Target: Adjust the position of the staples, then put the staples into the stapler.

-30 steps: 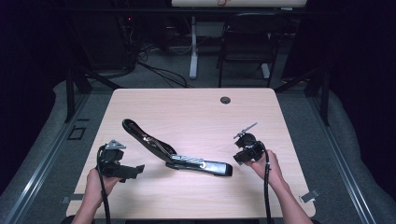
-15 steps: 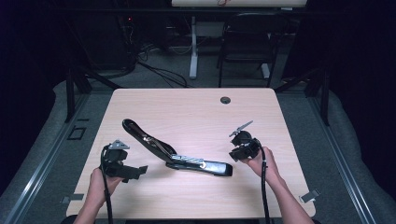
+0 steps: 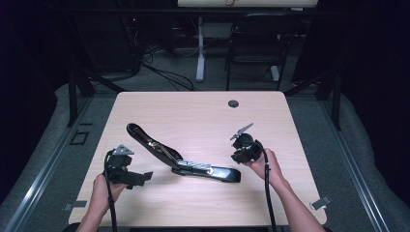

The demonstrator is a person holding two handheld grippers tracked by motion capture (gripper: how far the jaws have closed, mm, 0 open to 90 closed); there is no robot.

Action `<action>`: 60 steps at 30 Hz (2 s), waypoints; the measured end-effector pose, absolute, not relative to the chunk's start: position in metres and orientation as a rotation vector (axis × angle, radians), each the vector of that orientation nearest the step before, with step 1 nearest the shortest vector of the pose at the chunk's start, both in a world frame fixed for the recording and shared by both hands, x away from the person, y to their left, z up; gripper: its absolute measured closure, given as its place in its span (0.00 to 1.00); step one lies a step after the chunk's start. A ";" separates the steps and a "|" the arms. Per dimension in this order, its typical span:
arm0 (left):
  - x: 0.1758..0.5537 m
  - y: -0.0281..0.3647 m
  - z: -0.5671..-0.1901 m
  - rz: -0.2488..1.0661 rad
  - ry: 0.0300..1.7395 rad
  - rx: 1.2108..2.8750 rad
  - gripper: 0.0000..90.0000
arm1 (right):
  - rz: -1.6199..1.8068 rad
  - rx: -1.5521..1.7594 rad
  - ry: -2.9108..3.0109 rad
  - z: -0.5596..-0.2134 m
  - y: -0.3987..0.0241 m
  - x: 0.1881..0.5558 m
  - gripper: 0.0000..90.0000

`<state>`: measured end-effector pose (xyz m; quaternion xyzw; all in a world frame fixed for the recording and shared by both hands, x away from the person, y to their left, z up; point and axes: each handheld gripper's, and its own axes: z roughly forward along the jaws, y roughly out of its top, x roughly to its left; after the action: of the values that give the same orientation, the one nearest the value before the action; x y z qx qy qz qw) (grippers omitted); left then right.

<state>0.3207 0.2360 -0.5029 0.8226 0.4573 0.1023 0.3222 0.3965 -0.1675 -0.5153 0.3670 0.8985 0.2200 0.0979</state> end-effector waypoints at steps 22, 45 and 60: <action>0.319 0.236 -0.502 0.278 1.189 2.165 0.00 | 0.710 1.017 2.646 -0.505 -0.155 0.401 0.87; 0.320 0.232 -0.504 0.271 1.170 2.205 0.00 | 0.848 0.852 2.659 -0.493 -0.128 0.405 0.87; 0.320 0.231 -0.505 0.265 1.164 2.213 0.00 | 0.973 0.714 2.714 -0.485 -0.113 0.397 0.87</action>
<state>0.3198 0.2311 -0.5047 0.8372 0.4403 0.1001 0.3085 0.3972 -0.1132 -0.4846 0.2395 0.9104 0.3263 0.0854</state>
